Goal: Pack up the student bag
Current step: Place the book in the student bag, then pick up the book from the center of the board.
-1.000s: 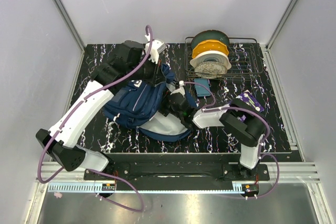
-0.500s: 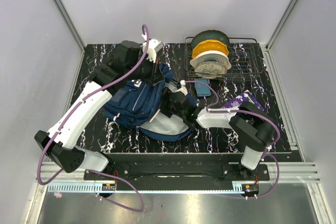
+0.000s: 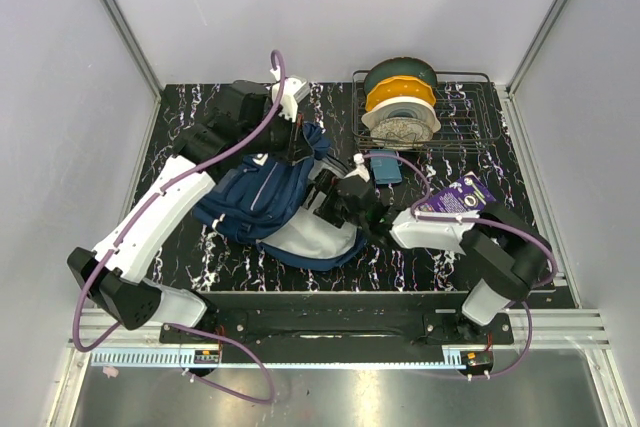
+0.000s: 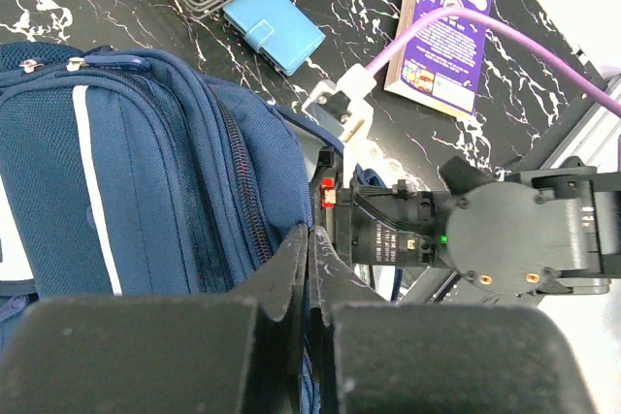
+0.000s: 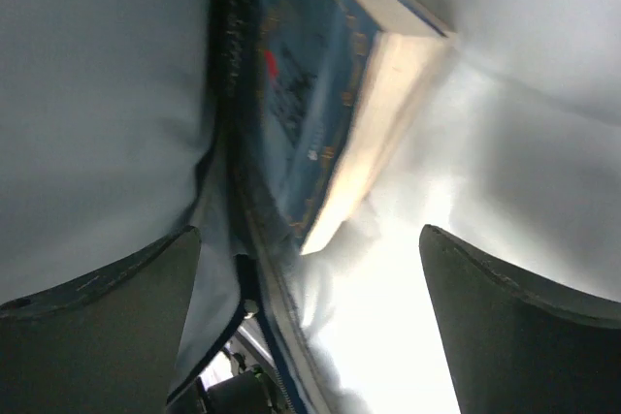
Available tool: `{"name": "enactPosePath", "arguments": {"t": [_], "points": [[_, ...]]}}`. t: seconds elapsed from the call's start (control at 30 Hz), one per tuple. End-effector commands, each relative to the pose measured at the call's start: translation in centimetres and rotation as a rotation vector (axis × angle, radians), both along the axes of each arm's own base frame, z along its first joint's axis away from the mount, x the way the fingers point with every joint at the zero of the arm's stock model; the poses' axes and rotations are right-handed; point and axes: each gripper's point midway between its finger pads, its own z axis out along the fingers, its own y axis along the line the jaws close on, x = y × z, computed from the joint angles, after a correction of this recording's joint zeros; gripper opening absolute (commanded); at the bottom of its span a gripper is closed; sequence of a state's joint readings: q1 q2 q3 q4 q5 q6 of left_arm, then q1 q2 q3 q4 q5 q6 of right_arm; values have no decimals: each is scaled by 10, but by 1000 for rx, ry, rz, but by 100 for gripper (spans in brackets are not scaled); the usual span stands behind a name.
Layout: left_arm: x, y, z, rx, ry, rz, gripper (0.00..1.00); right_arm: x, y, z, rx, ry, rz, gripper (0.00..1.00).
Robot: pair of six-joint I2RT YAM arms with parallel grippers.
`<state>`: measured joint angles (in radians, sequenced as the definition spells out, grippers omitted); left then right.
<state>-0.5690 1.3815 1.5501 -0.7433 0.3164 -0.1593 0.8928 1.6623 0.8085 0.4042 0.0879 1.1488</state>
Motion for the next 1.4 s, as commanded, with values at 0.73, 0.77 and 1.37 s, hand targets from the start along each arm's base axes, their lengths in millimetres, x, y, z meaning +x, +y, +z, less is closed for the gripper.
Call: {"name": "enactPosePath", "arguments": {"t": [0.73, 0.77, 1.37], "points": [[21, 56, -19, -68, -27, 231, 43, -42, -214, 104, -205, -334, -441, 100], [18, 53, -16, -87, -25, 208, 57, -43, -223, 111, -205, -350, -474, 100], [0, -9, 13, -213, -59, 29, 99, -30, -372, 82, -588, -9, -796, 100]]}}
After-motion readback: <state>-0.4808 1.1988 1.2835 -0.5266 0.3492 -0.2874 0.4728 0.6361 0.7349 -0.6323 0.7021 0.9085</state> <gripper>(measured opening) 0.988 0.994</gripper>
